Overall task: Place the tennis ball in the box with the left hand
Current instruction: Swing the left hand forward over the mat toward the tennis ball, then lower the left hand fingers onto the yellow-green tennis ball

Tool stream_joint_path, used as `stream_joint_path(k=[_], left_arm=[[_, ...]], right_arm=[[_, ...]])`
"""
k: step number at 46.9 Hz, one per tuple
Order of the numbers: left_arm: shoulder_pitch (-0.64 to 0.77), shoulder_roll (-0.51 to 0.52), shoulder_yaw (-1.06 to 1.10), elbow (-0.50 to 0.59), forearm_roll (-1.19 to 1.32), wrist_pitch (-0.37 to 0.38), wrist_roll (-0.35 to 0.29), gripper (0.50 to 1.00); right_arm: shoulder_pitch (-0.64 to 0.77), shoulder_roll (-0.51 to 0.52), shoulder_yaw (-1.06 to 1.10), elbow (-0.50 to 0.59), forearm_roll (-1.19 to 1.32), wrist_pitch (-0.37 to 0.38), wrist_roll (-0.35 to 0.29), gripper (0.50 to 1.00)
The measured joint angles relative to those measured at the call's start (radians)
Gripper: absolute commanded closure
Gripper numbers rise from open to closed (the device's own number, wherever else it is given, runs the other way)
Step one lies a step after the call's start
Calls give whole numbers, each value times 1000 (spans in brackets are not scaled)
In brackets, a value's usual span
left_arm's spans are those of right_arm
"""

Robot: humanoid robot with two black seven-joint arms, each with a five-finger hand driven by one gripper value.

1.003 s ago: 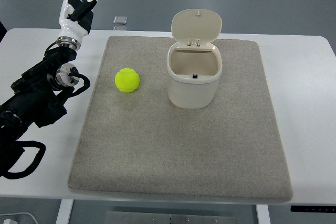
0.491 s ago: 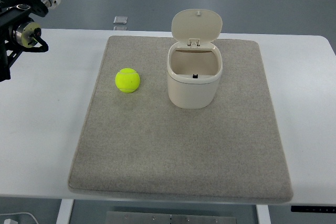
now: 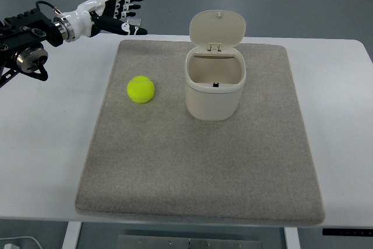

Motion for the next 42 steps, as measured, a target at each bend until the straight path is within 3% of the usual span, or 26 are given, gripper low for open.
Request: stream_joint_path(k=[12,42], left_arm=[[32,-24,29,-52,117,19,-2,510],[-52,2,194,-78,223,17,1,510]], right_arm=[[0,0,0,0,0,0,0,562],[0,0,0,0,0,0,0,562]])
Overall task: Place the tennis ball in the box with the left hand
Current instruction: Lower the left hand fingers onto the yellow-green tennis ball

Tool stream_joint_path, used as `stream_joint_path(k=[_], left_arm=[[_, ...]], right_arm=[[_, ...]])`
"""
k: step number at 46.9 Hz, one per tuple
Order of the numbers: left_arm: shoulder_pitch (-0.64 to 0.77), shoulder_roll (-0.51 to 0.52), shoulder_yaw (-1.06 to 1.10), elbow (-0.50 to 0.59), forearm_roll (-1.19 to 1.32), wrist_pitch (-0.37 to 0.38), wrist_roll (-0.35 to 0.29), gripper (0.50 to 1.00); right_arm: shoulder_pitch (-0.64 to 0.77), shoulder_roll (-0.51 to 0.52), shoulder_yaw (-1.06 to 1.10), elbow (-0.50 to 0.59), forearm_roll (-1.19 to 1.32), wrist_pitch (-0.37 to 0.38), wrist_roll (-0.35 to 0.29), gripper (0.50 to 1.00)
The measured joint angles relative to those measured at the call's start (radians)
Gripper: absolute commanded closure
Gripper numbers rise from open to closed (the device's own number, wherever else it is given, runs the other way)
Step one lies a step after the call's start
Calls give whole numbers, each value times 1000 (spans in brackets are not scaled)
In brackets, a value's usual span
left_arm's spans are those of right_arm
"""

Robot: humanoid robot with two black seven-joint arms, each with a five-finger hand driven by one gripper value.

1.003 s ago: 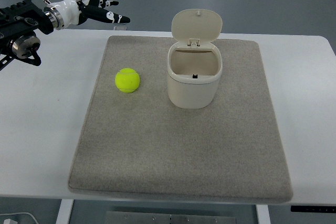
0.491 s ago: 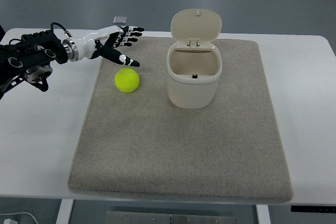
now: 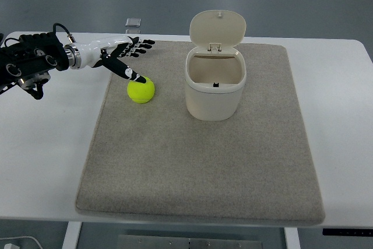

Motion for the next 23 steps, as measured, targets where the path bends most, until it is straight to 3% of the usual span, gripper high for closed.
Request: stream_joint_path(k=[8,23], left_arm=[[-67,26,9,-39,74,-7,0,510],[-54,27,14,-60,134,-8,-1,510]], right_arm=[[0,0,0,0,0,0,0,562],[0,0,0,0,0,0,0,562]])
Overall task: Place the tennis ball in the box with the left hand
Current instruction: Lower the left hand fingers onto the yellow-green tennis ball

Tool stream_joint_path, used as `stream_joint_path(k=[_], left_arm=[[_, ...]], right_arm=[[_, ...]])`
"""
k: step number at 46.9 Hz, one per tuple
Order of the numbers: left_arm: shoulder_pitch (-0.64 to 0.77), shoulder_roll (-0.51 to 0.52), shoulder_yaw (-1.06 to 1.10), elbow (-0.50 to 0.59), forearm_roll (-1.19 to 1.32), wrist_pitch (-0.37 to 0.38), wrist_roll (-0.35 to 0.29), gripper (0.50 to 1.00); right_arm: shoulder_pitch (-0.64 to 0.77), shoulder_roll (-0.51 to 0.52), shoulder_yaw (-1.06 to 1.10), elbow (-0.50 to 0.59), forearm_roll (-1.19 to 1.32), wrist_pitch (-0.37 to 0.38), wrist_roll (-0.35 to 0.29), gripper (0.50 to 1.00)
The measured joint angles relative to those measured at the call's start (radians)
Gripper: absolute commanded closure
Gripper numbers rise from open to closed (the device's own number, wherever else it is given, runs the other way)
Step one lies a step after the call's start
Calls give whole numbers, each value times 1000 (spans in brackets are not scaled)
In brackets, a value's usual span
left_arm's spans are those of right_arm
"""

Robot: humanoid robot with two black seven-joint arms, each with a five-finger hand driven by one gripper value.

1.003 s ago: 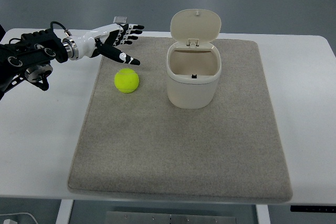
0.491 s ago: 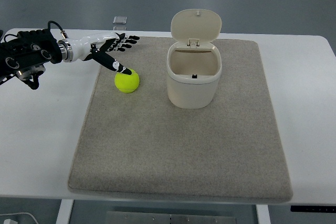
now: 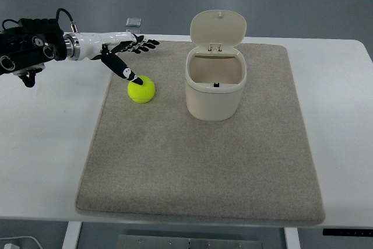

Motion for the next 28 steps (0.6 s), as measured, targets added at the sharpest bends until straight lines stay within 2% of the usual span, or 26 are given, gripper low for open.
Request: stream_joint_path(k=[28], left_arm=[[17,51,29,-107,21,17,0,510]], right_arm=[[0,0,-1,0,0,0,0,562]])
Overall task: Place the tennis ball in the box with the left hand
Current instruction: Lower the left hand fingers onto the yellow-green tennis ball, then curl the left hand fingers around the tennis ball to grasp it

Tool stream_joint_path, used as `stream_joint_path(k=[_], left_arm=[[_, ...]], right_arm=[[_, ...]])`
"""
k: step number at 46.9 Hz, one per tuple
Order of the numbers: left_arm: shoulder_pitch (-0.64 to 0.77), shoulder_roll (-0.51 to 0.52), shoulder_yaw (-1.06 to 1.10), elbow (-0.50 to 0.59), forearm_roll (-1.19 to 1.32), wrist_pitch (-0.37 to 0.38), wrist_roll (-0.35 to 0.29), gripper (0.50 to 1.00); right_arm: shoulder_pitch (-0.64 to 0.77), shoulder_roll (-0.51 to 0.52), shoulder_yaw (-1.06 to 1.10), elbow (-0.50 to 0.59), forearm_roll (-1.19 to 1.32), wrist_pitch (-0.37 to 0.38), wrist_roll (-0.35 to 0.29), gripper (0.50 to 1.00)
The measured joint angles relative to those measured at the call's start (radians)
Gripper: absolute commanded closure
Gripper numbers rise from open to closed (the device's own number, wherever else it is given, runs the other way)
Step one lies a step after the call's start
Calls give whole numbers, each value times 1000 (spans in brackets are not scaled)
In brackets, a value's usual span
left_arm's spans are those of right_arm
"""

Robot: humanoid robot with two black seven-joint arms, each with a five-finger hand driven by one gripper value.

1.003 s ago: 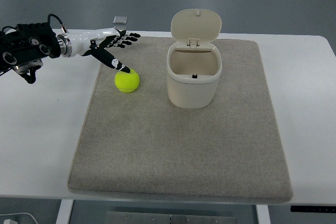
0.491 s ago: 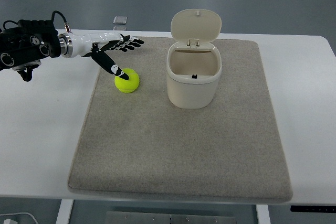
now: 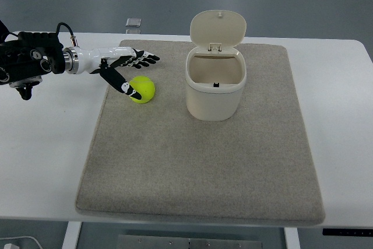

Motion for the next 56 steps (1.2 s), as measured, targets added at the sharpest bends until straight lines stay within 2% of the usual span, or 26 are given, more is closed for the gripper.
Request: stream_joint_path(k=[11,56], left_arm=[[-4,20,22,-7,4,12,-1,510],[39,-21,7,-7,-11,66,0,510]], right_arm=[[0,0,0,0,0,0,0,562],[0,0,0,0,0,0,0,562]])
